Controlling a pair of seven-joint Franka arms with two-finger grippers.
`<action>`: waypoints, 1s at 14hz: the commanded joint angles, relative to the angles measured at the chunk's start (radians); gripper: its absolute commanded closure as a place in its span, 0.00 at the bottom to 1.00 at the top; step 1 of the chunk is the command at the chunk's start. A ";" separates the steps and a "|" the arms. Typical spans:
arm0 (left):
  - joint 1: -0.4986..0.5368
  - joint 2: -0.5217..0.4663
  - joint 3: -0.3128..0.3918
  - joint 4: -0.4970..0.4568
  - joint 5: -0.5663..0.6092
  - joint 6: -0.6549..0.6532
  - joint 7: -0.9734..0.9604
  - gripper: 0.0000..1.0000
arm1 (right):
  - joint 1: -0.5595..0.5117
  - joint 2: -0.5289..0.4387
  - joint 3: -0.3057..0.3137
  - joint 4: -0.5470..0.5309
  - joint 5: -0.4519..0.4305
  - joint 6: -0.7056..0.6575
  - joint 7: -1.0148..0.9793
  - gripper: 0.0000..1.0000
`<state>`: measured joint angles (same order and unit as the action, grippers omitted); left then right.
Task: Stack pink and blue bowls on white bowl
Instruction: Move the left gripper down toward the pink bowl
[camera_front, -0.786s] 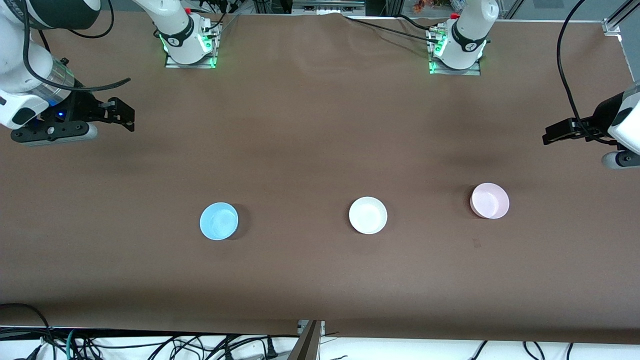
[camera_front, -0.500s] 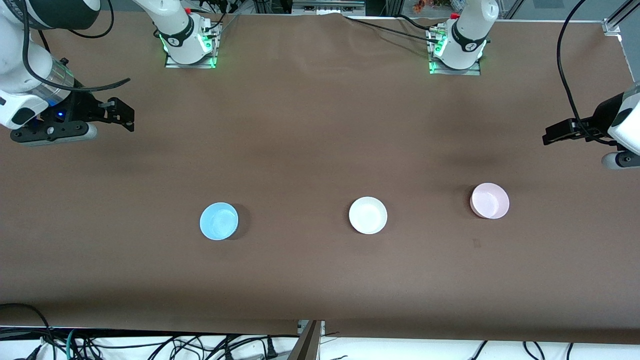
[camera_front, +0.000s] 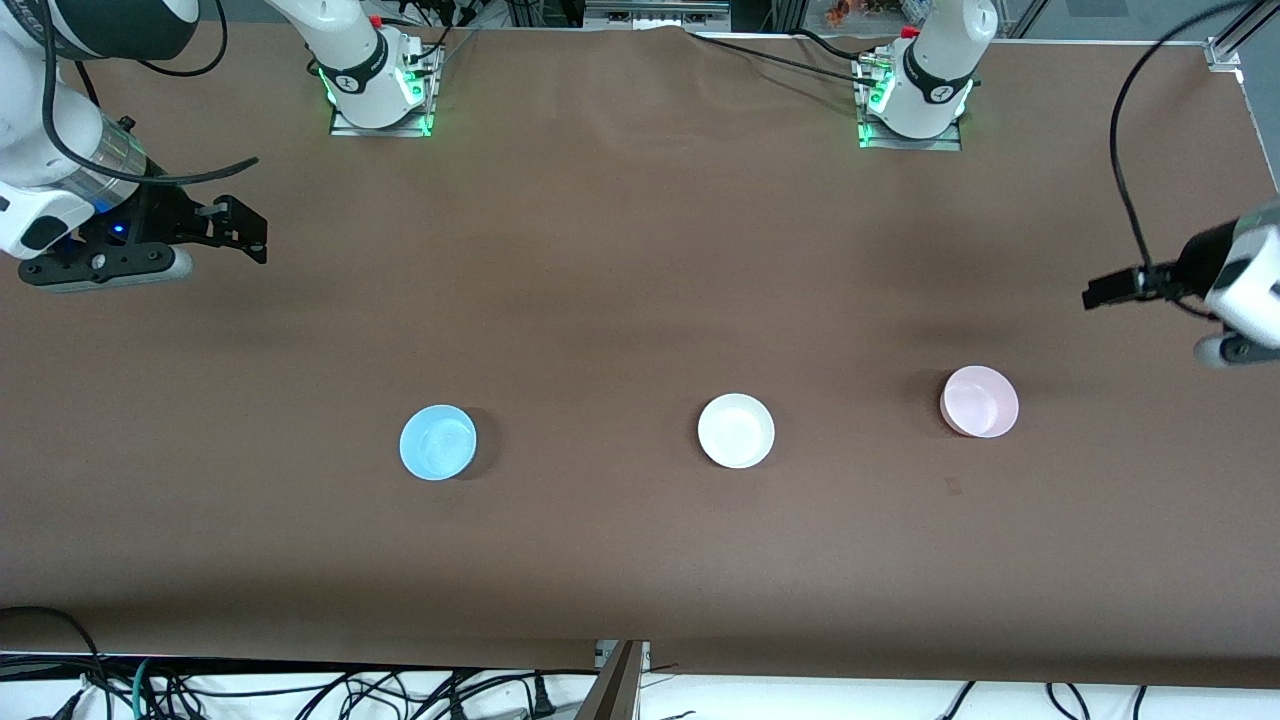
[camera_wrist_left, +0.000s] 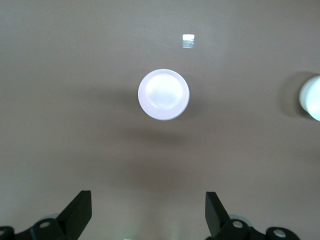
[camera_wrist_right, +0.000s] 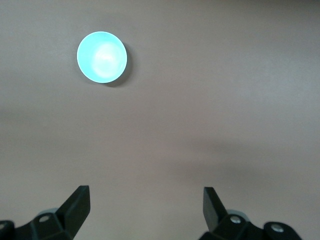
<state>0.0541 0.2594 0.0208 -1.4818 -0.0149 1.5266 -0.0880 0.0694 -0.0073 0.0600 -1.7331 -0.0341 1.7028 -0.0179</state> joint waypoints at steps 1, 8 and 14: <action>0.006 0.050 -0.001 -0.044 0.015 0.094 0.022 0.00 | -0.008 0.007 0.003 0.020 0.017 -0.017 0.001 0.00; 0.062 0.124 0.014 -0.260 -0.078 0.473 0.207 0.00 | -0.010 0.007 0.003 0.020 0.017 -0.019 0.001 0.00; 0.072 0.214 0.033 -0.422 -0.241 0.814 0.413 0.09 | -0.011 0.007 0.000 0.018 0.017 -0.019 0.001 0.00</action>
<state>0.1251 0.4650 0.0522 -1.8596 -0.2073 2.2676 0.2525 0.0680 -0.0065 0.0580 -1.7331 -0.0340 1.7015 -0.0177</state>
